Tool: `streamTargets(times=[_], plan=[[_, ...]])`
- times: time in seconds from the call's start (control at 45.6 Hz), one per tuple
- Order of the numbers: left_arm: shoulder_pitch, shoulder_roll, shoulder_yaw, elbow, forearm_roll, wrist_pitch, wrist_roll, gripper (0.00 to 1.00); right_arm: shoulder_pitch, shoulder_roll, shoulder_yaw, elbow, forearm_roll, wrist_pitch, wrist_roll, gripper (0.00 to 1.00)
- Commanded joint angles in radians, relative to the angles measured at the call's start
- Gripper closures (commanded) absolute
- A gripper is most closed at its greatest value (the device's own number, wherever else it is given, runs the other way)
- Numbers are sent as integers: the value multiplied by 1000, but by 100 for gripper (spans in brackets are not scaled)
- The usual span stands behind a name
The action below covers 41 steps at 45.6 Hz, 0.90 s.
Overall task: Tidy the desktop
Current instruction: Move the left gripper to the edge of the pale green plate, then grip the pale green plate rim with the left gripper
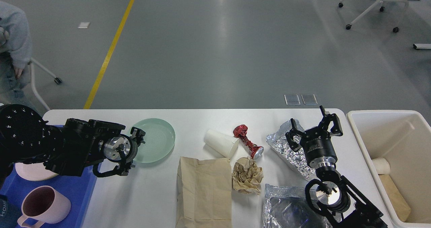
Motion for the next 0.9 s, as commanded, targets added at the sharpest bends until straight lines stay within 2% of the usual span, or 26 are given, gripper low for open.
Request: streamTargets(times=[0.0,0.219,0.307,0.438,0.636,0.877], plan=[[33,1,-35,28,-2,0,0,36,0,0,0,0,0,0,0,0],[56,-1,-78,31,-4,3,-1,39,0,0,0,0,0,0,0,0],[62,1,-81,32,-5,29,-3,42,0,0,0,0,0,0,0,0],[71,-1,-95,32,-2,35,-3,52,0,0,0,0,0,0,0,0],[105,-7,-111,55,-4,35,-3,55,0,0,0,0,0,0,0,0],[102,-2,-122,55,-5,34,-3,67,0,0,0,0,0,0,0,0]])
